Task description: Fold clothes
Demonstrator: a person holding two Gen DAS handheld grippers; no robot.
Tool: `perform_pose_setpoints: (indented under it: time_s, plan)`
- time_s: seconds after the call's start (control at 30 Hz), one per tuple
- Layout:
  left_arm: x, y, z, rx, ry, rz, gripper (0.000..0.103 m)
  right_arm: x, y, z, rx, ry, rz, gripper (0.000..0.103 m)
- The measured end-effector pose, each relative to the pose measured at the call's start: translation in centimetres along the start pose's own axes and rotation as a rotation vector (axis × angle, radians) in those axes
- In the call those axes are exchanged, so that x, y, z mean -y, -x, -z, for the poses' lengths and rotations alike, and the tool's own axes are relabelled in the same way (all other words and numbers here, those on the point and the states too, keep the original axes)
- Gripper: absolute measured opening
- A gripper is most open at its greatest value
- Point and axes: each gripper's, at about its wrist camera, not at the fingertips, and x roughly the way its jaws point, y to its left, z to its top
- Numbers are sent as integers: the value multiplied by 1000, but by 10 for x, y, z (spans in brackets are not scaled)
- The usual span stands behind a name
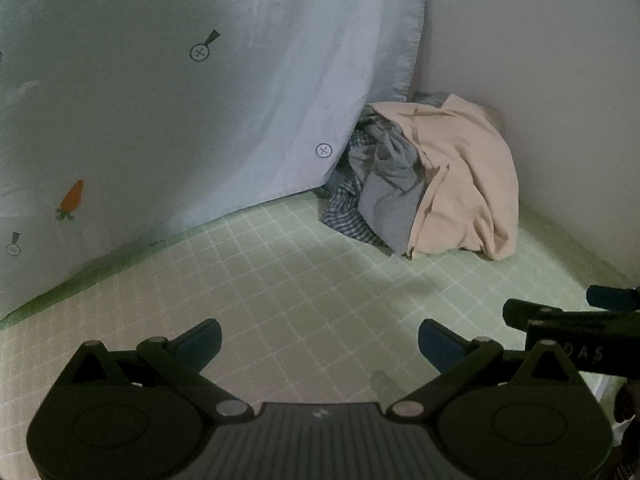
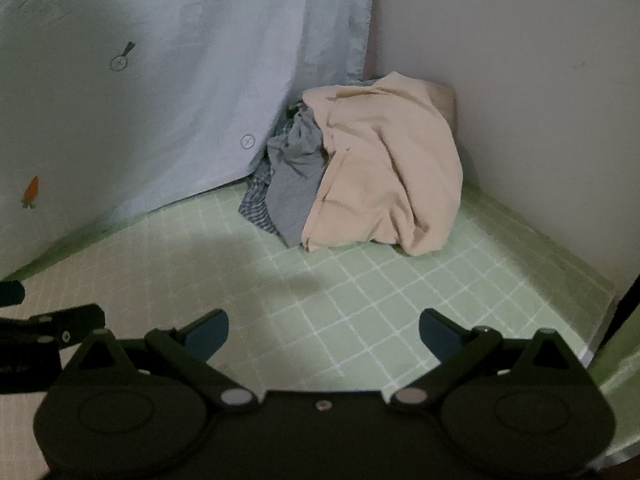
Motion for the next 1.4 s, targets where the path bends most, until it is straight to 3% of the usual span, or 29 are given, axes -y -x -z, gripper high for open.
perform_pose_setpoints:
  time_s: [0.27, 0.57, 0.67, 0.77, 0.87, 0.9, 0.93, 0.97, 1.0, 1.03, 1.07, 1.13, 1.2, 1.4]
  plan:
    - [25, -37, -29, -6, 53, -25, 103, 34, -40, -29, 6, 0, 21, 103]
    - [54, -127, -87, -57, 110, 63, 99, 93, -125, -83, -3, -63, 90, 103]
    - [66, -163, -111, -69, 111, 123, 92, 111, -159, -105, 7, -62, 121, 103]
    - [81, -201, -132, -96, 111, 205, 76, 120, -193, -121, -3, -54, 135, 99]
    - [98, -233, -144, -121, 122, 298, 65, 129, -228, -133, -34, -69, 109, 93]
    - [104, -243, -147, -139, 124, 325, 56, 131, -240, -136, -45, -78, 86, 90]
    - [110, -254, -149, -157, 125, 352, 50, 132, -248, -138, -53, -88, 59, 87]
    - [116, -264, -152, -175, 126, 377, 33, 134, -256, -140, -61, -98, 32, 83]
    - [122, -271, -153, -195, 126, 393, 9, 134, -261, -141, -66, -103, 14, 73]
    - [125, -273, -153, -206, 128, 402, 3, 133, -260, -141, -64, -101, 6, 60]
    - [128, -272, -151, -200, 132, 404, 3, 133, -260, -142, -63, -99, -2, 52]
    - [131, -264, -147, -180, 128, 408, 3, 132, -259, -143, -60, -94, -18, 24]
    - [129, -252, -142, -159, 119, 412, 2, 132, -247, -138, -40, -91, -23, 9]
    - [105, -200, -119, -125, 132, 373, 2, 108, -193, -110, -6, -77, -61, 5]
